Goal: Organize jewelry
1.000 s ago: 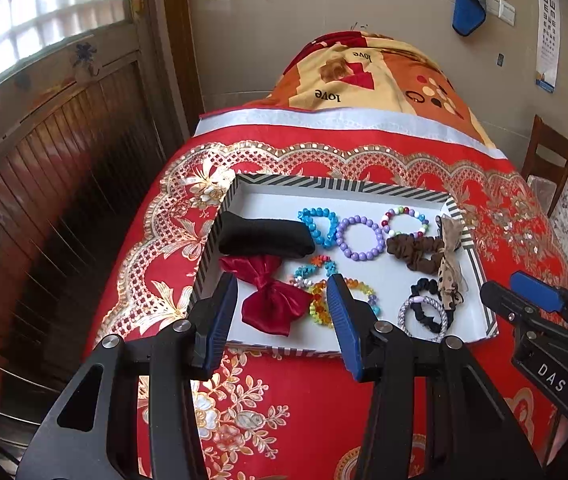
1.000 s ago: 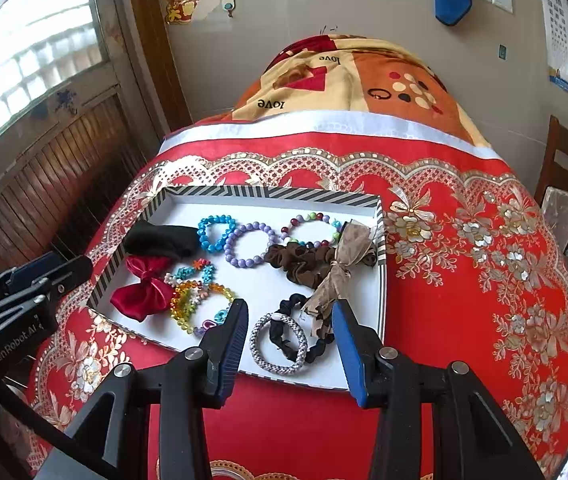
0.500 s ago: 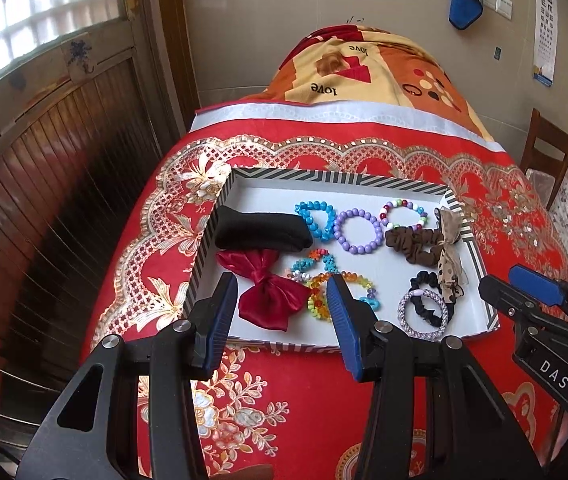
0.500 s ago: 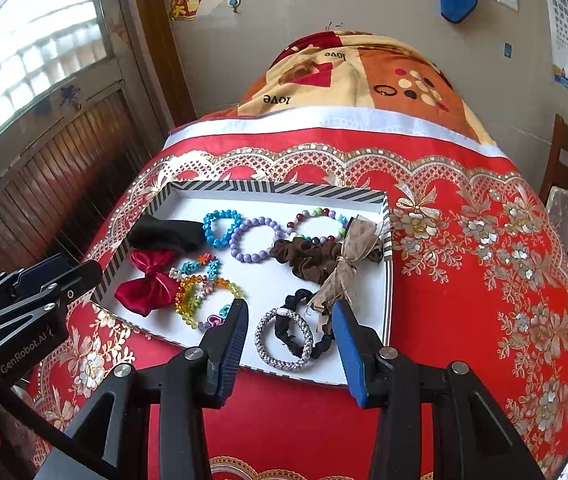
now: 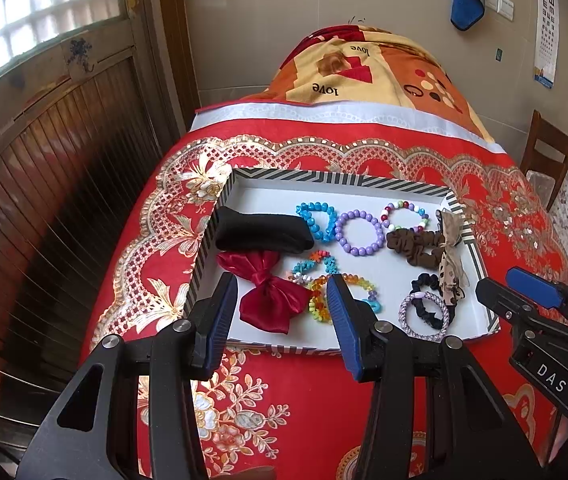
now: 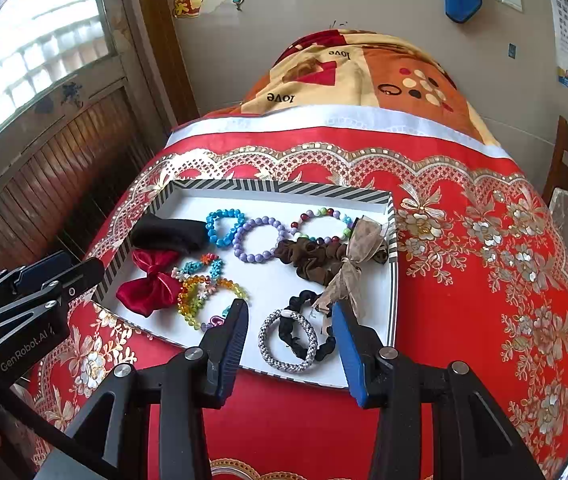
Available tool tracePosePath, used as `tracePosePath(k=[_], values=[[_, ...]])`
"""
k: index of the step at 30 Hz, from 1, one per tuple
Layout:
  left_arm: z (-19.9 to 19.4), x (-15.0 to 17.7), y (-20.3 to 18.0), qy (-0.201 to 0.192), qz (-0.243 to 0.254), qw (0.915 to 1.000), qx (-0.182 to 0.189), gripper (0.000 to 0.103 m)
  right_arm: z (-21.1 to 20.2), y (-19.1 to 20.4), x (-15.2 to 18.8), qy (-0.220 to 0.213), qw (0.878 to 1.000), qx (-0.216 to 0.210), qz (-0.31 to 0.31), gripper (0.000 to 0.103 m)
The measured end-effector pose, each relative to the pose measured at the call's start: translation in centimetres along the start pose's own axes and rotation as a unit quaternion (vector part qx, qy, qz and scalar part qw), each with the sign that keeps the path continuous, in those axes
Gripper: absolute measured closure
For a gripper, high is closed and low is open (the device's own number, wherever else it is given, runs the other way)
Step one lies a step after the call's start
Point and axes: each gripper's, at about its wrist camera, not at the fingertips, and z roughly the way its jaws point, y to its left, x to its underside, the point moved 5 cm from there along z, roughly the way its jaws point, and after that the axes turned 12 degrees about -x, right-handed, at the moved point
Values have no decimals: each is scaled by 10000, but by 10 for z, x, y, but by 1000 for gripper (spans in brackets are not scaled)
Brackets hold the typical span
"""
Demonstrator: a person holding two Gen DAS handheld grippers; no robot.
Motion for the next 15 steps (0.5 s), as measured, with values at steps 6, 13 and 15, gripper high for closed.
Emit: tracePosePath(k=[6, 13, 15], values=[[0, 0, 1, 4, -3, 10000, 7, 57, 0, 0, 0, 11, 10000, -21, 0, 61], [0, -1, 0, -5, -4, 10000, 7, 57, 3, 1, 0, 35, 10000, -47, -20, 61], [0, -1, 1, 6, 3, 10000, 13, 57, 2, 1, 0, 33, 10000, -48, -19, 61]])
